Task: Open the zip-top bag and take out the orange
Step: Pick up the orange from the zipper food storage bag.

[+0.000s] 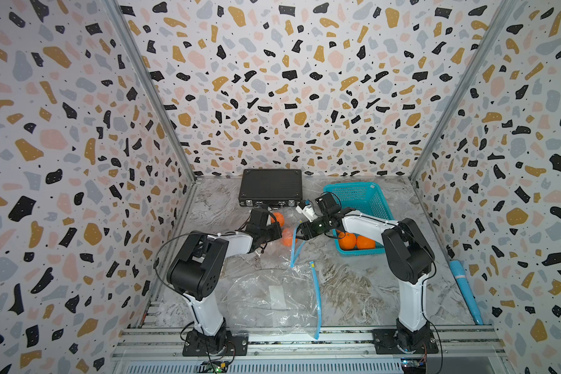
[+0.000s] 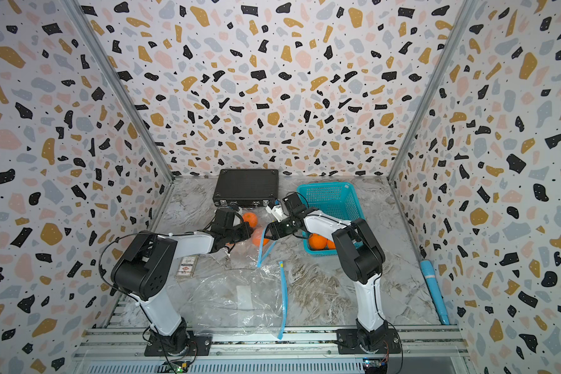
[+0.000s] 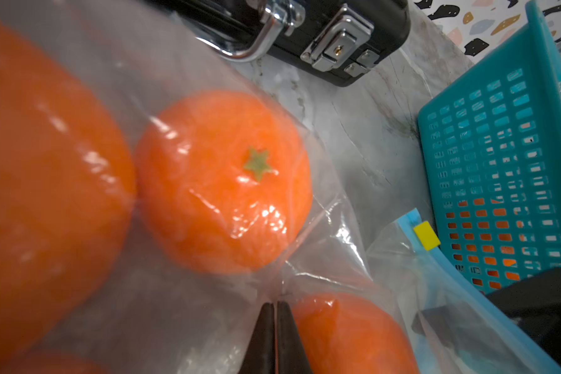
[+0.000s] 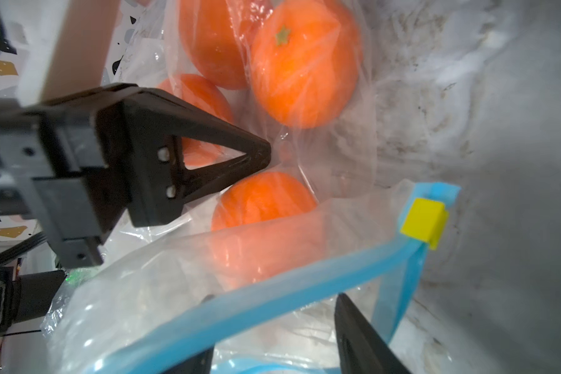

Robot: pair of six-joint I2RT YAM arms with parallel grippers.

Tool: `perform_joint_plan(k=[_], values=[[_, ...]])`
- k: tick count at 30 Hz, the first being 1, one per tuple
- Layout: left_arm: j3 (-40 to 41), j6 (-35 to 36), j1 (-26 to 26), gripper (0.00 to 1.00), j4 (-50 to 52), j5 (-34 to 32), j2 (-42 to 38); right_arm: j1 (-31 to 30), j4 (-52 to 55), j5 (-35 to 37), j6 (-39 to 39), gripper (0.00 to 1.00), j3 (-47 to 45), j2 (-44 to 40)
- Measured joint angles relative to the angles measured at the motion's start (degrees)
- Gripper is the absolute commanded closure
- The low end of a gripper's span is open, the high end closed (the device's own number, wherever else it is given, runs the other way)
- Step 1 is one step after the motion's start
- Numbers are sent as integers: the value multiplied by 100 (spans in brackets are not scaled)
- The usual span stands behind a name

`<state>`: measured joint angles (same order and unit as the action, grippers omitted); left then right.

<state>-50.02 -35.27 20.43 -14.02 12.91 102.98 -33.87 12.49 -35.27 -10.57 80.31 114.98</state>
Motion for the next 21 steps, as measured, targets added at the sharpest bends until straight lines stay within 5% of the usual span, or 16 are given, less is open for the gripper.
perform_joint_plan(k=[10, 16, 21], values=[[-251, 9, 28, 100, 2, -44, 299, -66, -216, -426, -348, 56, -339, -120], [-254, 7, 52, 100, 31, -133, 302, -229, -208, -343, -437, 39, -354, -90], [-313, 9, 35, 100, 37, -258, 356, -278, -31, 11, -389, 34, 299, 284]])
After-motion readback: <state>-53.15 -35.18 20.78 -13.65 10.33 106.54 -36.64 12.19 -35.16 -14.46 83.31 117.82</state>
